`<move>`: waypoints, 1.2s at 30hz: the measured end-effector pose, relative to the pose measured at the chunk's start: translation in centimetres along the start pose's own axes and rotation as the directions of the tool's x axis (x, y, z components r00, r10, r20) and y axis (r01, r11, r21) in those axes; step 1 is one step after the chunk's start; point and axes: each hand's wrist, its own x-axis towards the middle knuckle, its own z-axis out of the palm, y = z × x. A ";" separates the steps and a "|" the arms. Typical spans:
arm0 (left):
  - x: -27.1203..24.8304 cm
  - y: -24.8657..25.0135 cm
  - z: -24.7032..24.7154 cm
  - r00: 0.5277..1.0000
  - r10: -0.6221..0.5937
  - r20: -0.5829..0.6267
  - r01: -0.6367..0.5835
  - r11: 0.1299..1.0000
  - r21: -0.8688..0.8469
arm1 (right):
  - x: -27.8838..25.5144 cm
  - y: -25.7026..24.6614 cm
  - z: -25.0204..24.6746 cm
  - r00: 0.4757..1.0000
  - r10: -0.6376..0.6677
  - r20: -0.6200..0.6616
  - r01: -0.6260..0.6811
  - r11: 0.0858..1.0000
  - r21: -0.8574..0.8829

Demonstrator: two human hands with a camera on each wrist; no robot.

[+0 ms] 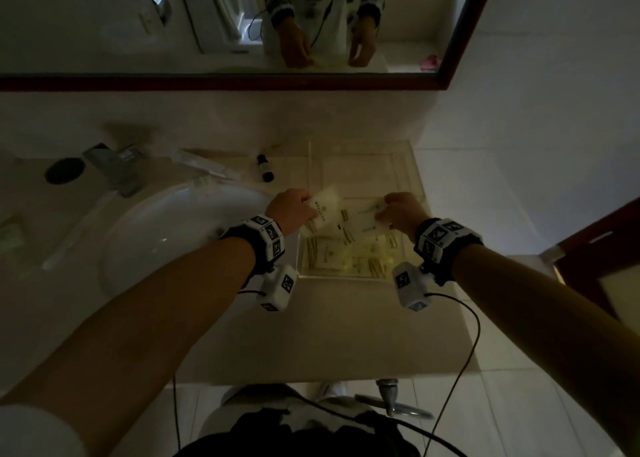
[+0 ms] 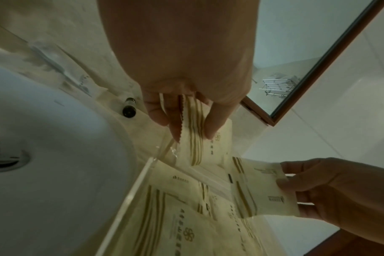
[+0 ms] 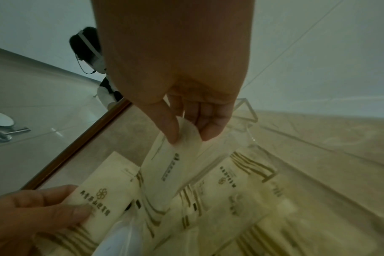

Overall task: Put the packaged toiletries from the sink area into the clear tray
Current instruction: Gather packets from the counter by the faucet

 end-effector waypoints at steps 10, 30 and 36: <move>1.4 0.7 1.8 0.999 -0.013 0.041 0.010 0.998 0.062 | 0.4 2.7 -1.5 0.993 0.083 0.078 -0.075 0.991 -0.107; 4.3 0.5 3.1 0.993 -0.001 0.121 0.001 1.000 0.003 | 2.8 2.7 -0.3 0.980 0.152 0.127 -0.049 0.807 -0.588; 4.6 1.5 3.9 0.979 0.061 0.193 -0.067 0.997 0.023 | 3.3 2.1 -0.2 0.961 0.060 0.269 -0.018 0.988 -0.155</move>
